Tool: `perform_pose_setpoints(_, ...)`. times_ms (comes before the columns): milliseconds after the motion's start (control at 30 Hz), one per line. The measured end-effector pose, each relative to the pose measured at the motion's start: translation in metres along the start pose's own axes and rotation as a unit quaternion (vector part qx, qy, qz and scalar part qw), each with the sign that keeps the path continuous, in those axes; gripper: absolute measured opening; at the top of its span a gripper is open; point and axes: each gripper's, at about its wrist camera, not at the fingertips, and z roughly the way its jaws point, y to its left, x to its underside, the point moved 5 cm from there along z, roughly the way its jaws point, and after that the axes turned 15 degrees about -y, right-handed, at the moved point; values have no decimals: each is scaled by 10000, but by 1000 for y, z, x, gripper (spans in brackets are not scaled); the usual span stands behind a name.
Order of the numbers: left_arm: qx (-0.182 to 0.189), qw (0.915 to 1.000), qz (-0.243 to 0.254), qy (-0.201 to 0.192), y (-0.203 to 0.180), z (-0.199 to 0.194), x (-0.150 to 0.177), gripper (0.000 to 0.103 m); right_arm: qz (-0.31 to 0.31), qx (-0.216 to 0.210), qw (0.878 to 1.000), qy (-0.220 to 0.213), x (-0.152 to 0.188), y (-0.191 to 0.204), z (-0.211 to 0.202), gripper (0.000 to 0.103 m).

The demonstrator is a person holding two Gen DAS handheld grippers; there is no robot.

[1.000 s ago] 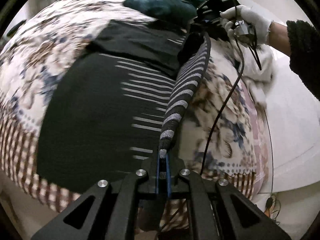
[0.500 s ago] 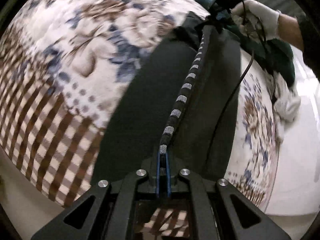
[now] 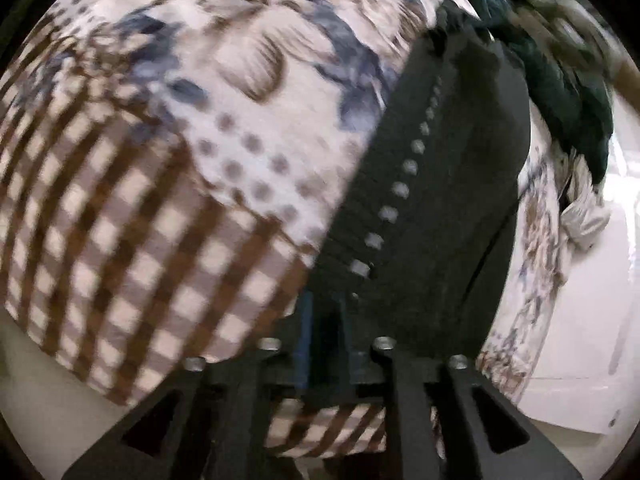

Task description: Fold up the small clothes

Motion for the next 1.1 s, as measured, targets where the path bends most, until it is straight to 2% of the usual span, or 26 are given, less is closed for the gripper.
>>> perform_pose_setpoints(67,64,9999,-62,-120,6,-13,-20,51,388,-529,9975,-275,0,-19,-31,80)
perform_pose_setpoints(100,124,9995,-102,-263,6,-20,-38,53,543,-658,9954,-447,2,-35,-50,79)
perform_pose_setpoints(200,351,9976,-36,-592,-13,-20,-93,54,680,-536,9918,-937,9,-82,-89,80)
perform_pose_setpoints(267,521,9954,260,-761,-44,-2,-141,54,565,-152,9904,-1250,13,-116,-108,80)
perform_pose_setpoints(300,608,9940,378,-821,-61,11,-163,54,462,162,9892,-1382,18,-140,-116,80)
perform_pose_setpoints(400,848,9916,698,-684,-119,67,-228,54,621,453,9873,-1389,23,-183,-115,80)
perform_pose_setpoints(467,961,9905,753,-637,-153,106,-269,54,991,431,9834,-1456,21,-216,-111,80)
perform_pose_setpoints(567,1004,9889,971,-504,-199,161,-314,54,1254,350,9801,-1498,14,-242,-98,80)
perform_pose_setpoints(633,842,9876,1257,-415,-218,190,-331,54,1186,270,9811,-1503,6,-250,-84,80)
perform_pose_setpoints(700,589,9832,1713,-221,-236,223,-334,54,1072,182,9819,-1550,-3,-253,-71,80)
perform_pose_setpoints(733,536,9781,2003,-174,-244,235,-333,50,1082,96,9816,-1570,-6,-254,-67,80)
perform_pose_setpoints(767,525,9727,2246,-240,-249,240,-336,18,1108,-50,9810,-1592,-10,-253,-61,80)
perform_pose_setpoints(800,499,9677,2452,-293,-252,242,-334,4,1123,-178,9807,-1591,-14,-253,-56,80)
perform_pose_setpoints(867,464,9627,2629,-447,-256,238,-335,3,1133,-248,9805,-1585,-19,-250,-49,79)
perform_pose_setpoints(933,519,9593,2701,-634,-259,226,-341,3,1030,-186,9793,-1735,-25,-240,-46,47)
perform_pose_setpoints(967,547,9594,2686,-670,-259,222,-346,3,974,58,9800,-1734,-28,-235,-41,19)
perform_pose_setpoints(1100,589,9647,2502,-582,-251,222,-369,3,931,294,9791,-1786,-34,-232,-40,14)
